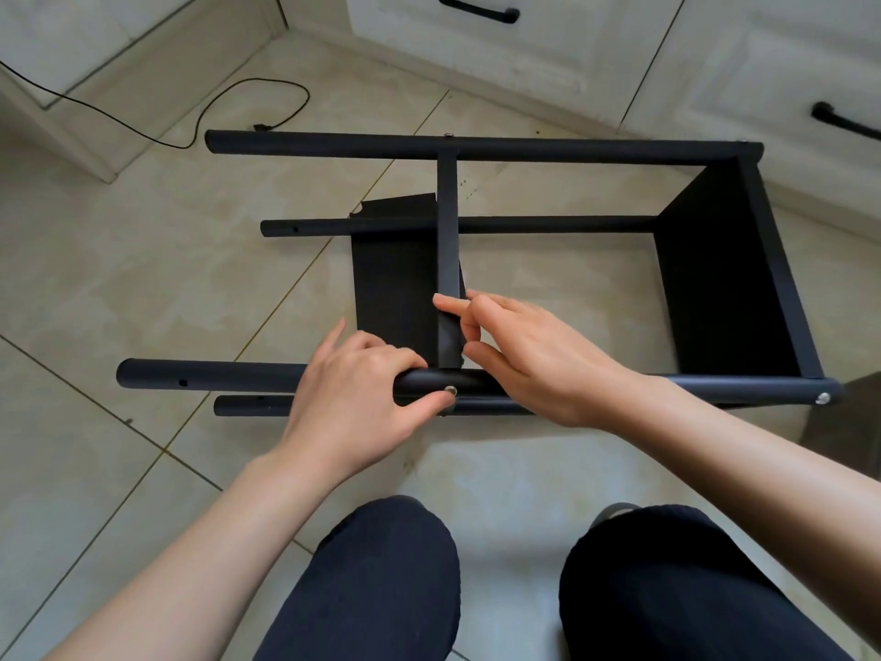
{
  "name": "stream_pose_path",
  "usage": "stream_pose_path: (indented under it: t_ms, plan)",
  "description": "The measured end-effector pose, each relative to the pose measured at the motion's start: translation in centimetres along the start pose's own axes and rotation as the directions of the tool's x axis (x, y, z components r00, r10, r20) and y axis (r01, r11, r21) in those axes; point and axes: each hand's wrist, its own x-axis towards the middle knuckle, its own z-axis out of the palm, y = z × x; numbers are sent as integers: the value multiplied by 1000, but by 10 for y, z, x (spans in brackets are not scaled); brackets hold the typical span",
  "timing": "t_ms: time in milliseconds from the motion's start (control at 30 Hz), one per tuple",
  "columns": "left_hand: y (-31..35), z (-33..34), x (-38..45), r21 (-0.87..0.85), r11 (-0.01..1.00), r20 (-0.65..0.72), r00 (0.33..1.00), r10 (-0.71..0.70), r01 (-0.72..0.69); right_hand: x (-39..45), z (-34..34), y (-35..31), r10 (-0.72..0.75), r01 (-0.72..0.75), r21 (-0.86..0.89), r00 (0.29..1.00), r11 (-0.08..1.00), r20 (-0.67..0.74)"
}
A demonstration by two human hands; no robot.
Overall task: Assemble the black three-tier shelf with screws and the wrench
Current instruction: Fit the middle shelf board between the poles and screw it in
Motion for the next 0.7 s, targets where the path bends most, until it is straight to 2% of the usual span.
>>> stream_pose_path:
  t_ms: [133,333,500,600,700]
  plan:
    - [0,2,1,-15,1000,-18,1000,-14,14,-1,0,1,-14,14,15,1000,1000,-2]
    - [3,1,3,-28,998,15,998,-61,62,-7,0,-2,26,-47,259,996,965,84]
    - [5,-1,6,-86,990,25,993,-111,113,-7,-6,-6,108,-150,432,987,889,121]
    - [2,1,5,-95,995,-15,1000,-15,14,-7,-8,-7,134,-183,566,983,804,127]
    - [-1,3,7,-48,995,14,996,88,-88,-7,-8,-6,155,-218,646,976,732,154]
